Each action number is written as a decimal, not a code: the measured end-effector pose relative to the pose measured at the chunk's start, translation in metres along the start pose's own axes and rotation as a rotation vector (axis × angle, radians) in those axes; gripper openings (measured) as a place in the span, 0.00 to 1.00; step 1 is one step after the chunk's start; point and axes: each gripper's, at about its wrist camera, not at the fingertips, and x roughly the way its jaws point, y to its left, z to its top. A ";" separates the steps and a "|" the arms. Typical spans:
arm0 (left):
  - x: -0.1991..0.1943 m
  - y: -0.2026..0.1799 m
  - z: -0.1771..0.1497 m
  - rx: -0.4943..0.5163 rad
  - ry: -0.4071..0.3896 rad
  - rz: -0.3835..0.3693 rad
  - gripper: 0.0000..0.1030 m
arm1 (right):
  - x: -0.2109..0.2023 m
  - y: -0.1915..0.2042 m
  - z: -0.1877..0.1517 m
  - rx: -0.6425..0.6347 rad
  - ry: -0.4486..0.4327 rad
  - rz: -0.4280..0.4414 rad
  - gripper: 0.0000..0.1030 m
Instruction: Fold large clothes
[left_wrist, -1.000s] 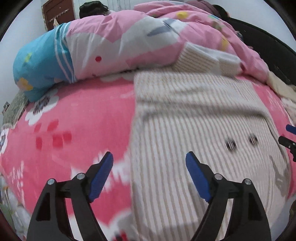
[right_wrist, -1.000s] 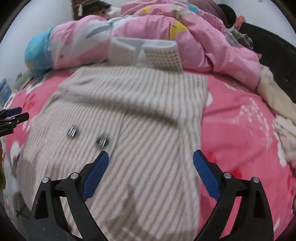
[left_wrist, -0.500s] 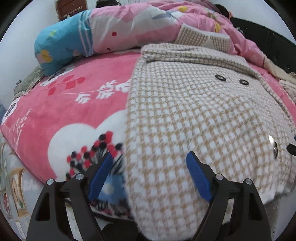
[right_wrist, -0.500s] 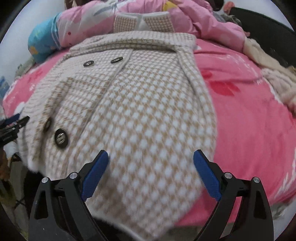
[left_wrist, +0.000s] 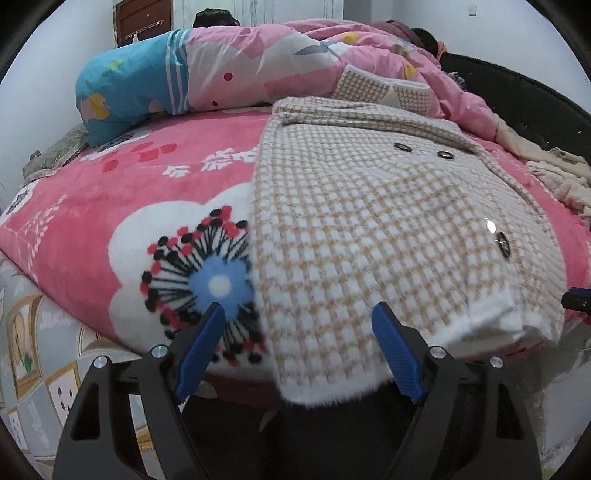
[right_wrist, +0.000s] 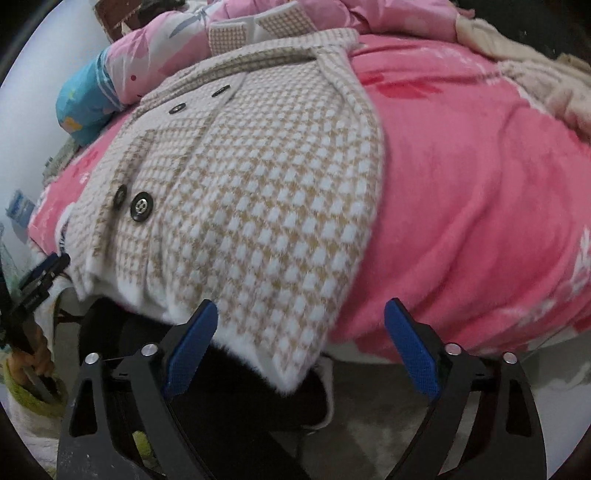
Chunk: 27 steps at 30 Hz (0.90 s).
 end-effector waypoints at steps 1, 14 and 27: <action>-0.003 0.001 -0.002 -0.003 -0.009 -0.007 0.78 | -0.002 -0.002 -0.001 0.008 -0.002 0.009 0.81; 0.016 0.032 -0.005 -0.145 0.012 -0.079 0.61 | 0.008 -0.025 -0.001 0.126 0.038 0.075 0.61; 0.035 0.031 0.013 -0.185 0.027 -0.146 0.56 | 0.011 -0.025 -0.003 0.128 0.037 0.068 0.56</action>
